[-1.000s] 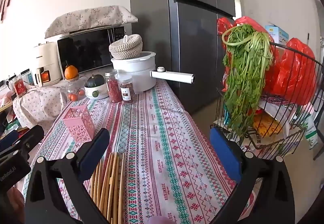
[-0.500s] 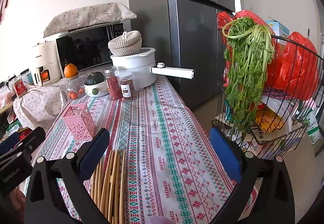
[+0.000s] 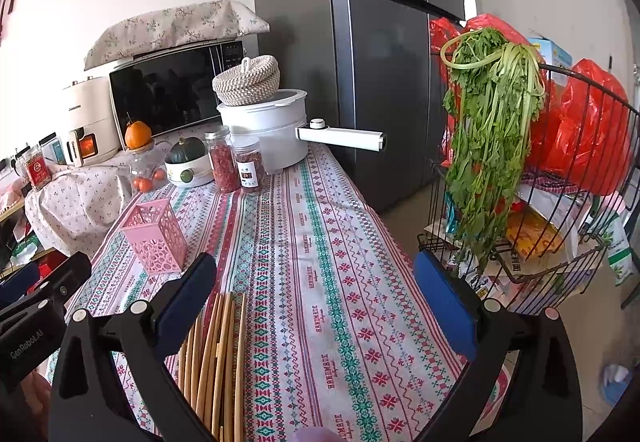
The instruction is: Organize utensils
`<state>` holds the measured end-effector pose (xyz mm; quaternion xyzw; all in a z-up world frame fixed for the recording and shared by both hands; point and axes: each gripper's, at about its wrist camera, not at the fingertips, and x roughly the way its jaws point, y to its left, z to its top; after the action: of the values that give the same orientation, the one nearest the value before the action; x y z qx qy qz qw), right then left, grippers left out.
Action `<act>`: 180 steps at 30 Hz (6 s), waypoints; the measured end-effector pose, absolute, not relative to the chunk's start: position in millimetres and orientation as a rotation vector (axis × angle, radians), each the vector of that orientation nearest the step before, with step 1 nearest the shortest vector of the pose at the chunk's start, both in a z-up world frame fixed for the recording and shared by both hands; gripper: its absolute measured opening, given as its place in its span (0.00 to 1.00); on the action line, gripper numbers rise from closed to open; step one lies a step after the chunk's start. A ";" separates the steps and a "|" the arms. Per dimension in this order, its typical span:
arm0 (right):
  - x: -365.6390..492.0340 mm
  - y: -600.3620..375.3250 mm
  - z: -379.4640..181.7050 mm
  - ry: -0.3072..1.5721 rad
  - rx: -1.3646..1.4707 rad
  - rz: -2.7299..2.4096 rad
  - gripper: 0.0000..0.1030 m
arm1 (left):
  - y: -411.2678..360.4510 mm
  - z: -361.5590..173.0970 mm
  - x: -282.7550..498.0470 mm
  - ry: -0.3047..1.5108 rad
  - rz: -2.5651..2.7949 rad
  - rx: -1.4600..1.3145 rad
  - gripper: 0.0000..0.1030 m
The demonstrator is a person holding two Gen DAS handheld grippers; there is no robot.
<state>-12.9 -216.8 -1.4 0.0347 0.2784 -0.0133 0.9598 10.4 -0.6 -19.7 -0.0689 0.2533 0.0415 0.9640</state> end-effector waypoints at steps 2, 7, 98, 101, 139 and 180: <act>-12.1 -217.7 -1.3 0.568 0.070 -0.027 0.94 | -0.8 -19.6 10.7 0.512 0.085 -0.139 0.93; -12.4 -217.4 -3.4 0.567 0.067 -0.026 0.94 | -0.3 -19.6 10.6 0.513 0.085 -0.139 0.93; 47.3 -251.2 -79.2 1.105 0.245 0.133 0.85 | -13.2 -153.3 143.8 1.320 0.190 -0.159 0.15; 66.6 -235.7 -90.8 1.186 0.247 0.161 0.67 | -0.2 -160.2 124.6 1.273 0.145 -0.167 0.06; 79.4 -188.8 -57.2 1.034 0.324 0.217 0.06 | 76.5 -31.8 45.4 0.818 -0.129 -0.315 0.06; 194.1 -148.4 53.8 0.705 0.571 0.388 0.06 | 115.7 65.2 146.9 0.173 0.360 -0.338 0.01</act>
<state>194.1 -148.4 53.8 0.2740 0.3385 0.1862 0.8807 146.9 115.7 65.2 -0.1670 0.0857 0.1778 0.9660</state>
